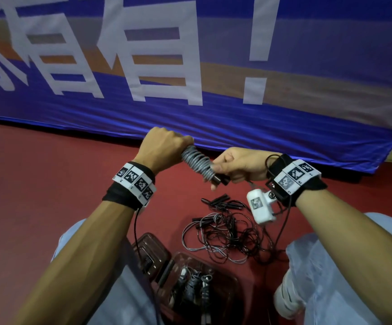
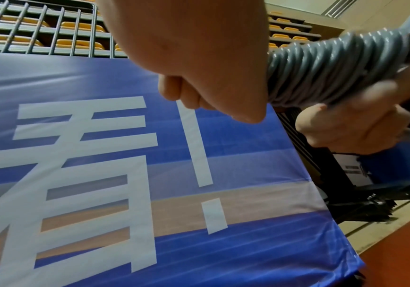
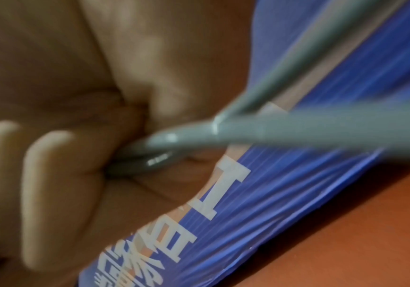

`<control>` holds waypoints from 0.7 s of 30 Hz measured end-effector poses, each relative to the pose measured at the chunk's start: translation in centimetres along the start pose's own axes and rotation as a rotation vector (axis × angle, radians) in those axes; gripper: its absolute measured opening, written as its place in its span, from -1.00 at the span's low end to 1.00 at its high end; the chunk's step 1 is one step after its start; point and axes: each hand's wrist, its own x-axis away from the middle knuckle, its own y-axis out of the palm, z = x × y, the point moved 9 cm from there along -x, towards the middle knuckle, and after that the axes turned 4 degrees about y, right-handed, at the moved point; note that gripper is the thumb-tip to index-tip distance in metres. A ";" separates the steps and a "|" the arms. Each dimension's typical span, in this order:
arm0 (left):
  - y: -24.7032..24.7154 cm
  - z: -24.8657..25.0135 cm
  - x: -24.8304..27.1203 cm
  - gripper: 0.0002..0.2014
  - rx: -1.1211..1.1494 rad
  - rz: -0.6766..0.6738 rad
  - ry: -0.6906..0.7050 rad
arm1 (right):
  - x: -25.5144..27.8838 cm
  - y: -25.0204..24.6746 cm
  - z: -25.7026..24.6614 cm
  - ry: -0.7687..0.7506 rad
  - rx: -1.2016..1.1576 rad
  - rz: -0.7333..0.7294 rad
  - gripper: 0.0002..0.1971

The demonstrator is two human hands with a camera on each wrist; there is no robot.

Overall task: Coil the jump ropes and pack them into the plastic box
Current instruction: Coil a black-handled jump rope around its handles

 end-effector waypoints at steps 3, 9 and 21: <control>-1.1 -1.0 0.7 -0.81 0.101 0.126 -0.087 | -0.3 0.1 -0.8 -0.082 -0.132 -0.012 -0.18; -1.4 -2.0 1.4 -0.79 0.149 0.249 -0.224 | -0.2 0.2 -1.4 -0.135 -0.319 0.015 -0.38; 3.9 -3.6 2.4 -0.73 0.369 -0.123 -0.738 | -1.8 -2.0 -1.5 -0.130 -0.770 0.341 -0.10</control>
